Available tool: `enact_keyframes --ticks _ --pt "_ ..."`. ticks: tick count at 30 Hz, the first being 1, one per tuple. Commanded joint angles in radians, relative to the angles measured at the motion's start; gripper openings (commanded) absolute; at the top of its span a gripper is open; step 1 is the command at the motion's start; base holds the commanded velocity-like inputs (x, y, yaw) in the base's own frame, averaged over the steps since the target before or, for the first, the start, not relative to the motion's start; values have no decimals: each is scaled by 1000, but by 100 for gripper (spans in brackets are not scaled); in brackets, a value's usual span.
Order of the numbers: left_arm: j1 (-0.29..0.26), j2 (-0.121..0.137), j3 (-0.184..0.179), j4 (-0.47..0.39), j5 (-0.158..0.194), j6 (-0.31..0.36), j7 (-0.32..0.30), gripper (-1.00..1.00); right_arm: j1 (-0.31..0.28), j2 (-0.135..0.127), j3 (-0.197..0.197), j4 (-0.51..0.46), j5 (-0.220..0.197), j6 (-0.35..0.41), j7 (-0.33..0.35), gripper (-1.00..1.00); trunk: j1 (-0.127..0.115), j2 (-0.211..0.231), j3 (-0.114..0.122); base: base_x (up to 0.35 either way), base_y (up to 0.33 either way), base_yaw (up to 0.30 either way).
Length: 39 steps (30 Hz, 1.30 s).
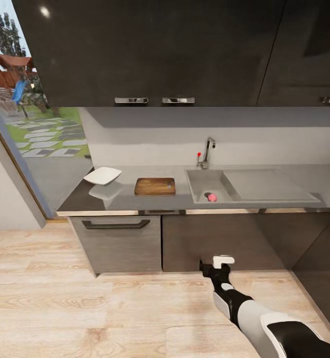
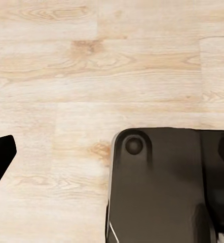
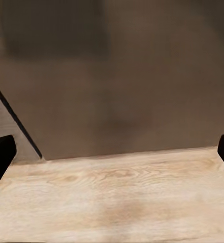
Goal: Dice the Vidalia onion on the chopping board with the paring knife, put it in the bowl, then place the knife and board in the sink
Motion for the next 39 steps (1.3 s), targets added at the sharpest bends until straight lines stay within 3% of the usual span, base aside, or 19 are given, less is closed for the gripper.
enact_keyframes --ticks 1,11,19,23,24,26,30,33,35,39 --pt "0 0 0 -4 -8 0 9 100 6 0 7 1 -5 -14 3 100 1 -2 -2 0 0 0" --pt "0 1 0 -16 -6 2 11 100 107 6 7 8 -1 -184 23 100 1 -2 -2 0 0 0" --pt "0 2 0 -29 -6 3 11 100 205 34 7 10 1 -367 11 100 1 -2 -2 0 0 0" --pt "0 3 0 -37 -5 3 12 100 271 63 7 10 20 -504 -20 100 1 -2 -2 0 0 0" --pt "0 3 0 -39 -5 3 12 100 319 93 7 10 70 -609 -60 100 1 -2 -2 0 0 0" --pt "0 3 0 -40 -5 3 12 100 352 100 7 11 106 -664 -96 100 1 -2 -2 0 0 0" --pt "0 3 0 -44 -4 2 12 100 413 100 7 12 190 -664 -184 100 1 -2 -2 0 0 0" --pt "0 3 -1 -56 -4 1 12 100 456 100 7 12 291 -664 -254 100 1 -2 -2 0 0 0" --pt "0 4 -1 -59 -4 1 12 100 474 100 7 12 335 -664 -285 100 1 -2 -2 0 0 0" --pt "0 4 0 -64 -2 0 12 100 530 100 7 11 462 -664 -421 100 1 -2 -2 0 0 0"
